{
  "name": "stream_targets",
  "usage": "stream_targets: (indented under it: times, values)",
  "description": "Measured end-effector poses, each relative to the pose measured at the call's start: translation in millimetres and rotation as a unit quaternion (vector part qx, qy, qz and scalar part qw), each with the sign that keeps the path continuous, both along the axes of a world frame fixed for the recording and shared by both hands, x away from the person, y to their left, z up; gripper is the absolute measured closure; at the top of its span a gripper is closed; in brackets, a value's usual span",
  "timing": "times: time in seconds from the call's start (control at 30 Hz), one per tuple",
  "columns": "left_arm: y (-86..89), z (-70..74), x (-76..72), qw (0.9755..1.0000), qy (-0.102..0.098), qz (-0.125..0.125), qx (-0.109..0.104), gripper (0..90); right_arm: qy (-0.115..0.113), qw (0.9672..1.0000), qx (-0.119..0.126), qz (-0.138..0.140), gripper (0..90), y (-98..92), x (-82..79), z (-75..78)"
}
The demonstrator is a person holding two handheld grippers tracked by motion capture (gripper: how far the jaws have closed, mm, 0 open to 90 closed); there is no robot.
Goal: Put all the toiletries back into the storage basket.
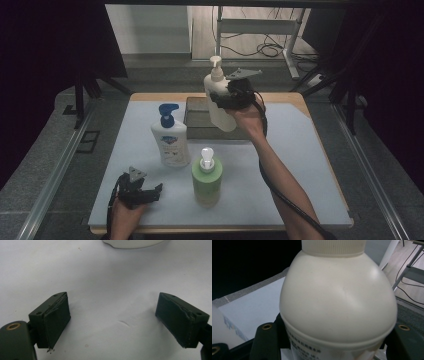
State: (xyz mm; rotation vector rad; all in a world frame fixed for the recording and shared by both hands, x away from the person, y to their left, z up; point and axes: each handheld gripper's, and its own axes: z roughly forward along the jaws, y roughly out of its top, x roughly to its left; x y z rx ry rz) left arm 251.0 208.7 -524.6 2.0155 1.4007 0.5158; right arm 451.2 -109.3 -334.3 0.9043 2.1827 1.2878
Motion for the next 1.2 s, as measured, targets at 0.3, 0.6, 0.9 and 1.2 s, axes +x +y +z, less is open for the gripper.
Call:
stream_targets:
  times: [0.3,0.6,0.9,1.2]
  values:
    - [-0.2,0.0,-0.1,1.0000,0.001,0.001,-0.001,11.9,0.000,1.0000,-0.004,-0.001,38.6,16.8,13.6,-7.5]
    - [-0.2,0.0,0.0,1.0000,0.001,0.001,-0.001,11.9,-0.003,1.0000,-0.002,-0.007,38.7,24.9,24.6,-11.0]
    - [-0.1,0.0,0.1,1.0000,0.001,0.001,-0.001,11.9,-0.004,1.0000,-0.002,-0.009,38.7,34.8,34.9,-17.6]
    - [-0.1,0.0,0.1,1.0000,0.001,0.001,-0.001,11.9,-0.007,0.9999,-0.003,-0.009,38.7,44.5,43.2,-23.1]
